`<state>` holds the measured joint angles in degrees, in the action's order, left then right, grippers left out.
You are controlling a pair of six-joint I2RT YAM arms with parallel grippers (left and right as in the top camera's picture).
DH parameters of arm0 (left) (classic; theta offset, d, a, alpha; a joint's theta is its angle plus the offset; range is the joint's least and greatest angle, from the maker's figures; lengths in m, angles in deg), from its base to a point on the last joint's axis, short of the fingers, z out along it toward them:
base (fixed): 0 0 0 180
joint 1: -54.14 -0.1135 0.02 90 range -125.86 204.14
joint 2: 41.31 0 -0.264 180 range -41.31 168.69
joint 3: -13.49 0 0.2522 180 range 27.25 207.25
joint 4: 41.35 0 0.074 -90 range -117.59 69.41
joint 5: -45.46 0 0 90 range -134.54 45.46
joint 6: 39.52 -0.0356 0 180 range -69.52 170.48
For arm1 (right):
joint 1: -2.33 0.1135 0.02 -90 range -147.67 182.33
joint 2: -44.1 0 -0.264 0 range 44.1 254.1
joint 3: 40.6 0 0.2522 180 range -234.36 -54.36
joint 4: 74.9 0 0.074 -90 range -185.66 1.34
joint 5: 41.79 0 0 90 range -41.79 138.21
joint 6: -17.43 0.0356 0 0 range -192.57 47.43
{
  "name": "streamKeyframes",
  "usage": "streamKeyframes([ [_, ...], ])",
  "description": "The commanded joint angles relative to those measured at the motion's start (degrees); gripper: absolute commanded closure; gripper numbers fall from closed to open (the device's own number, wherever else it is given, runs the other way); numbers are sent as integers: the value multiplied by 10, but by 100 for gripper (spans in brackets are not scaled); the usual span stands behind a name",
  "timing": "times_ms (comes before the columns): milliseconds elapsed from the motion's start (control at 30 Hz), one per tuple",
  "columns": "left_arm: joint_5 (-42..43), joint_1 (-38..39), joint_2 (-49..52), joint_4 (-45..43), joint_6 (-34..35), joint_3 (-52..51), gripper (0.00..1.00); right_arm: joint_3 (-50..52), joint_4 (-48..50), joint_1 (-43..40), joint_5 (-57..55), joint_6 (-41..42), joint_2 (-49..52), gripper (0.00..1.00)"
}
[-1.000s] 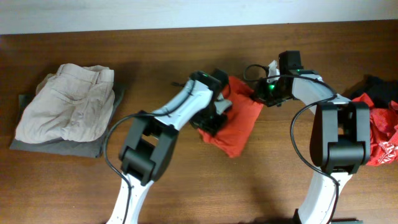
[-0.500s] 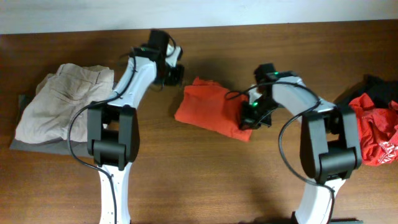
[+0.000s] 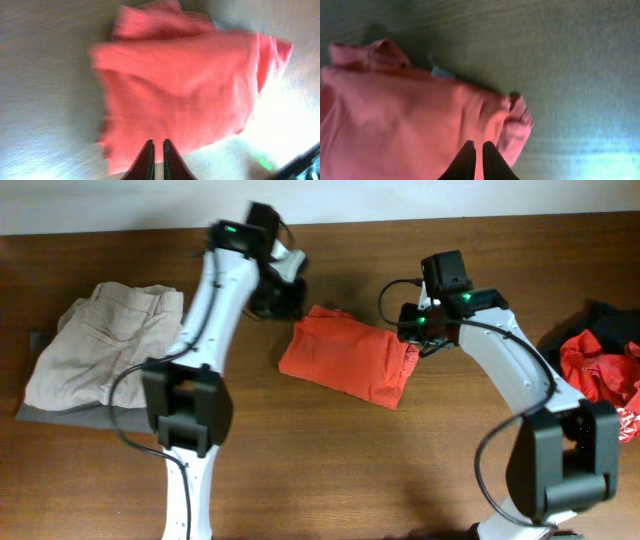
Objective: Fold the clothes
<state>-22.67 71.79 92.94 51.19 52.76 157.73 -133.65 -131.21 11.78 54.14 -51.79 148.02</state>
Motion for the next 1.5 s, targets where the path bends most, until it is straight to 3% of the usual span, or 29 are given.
streamKeyframes([
  [0,10,45,2,-35,-21,-87,99,2,29,-2,-15,-8,55,89],
  [100,3,59,2,-78,-21,-151,99,2,31,-2,-14,-8,86,95],
  [267,-80,56,2,-152,-21,-221,100,3,-10,-2,14,-34,110,96],
  [533,-160,31,2,-303,-56,-227,100,3,-165,3,33,40,109,96],
  [700,-157,24,2,-369,-67,-216,99,3,-183,23,86,34,105,96],
  [767,-155,24,1,-349,-67,-185,91,3,-170,27,89,33,92,96],
  [967,-155,24,-13,-131,3,4,52,2,-90,24,85,-40,-2,96],
  [1000,-155,22,-15,-90,30,34,49,2,-87,24,82,-40,-11,96],
  [1067,-156,16,-16,-24,96,68,30,2,-86,24,70,-40,-21,96],
  [1167,-149,-1,-15,20,183,64,14,2,-89,24,69,-40,-20,96],
  [1267,-78,-24,-12,12,191,20,13,2,-88,24,69,-40,-19,96],
  [1467,61,-51,-12,-118,243,-143,7,2,-97,23,69,-56,-19,96],
])
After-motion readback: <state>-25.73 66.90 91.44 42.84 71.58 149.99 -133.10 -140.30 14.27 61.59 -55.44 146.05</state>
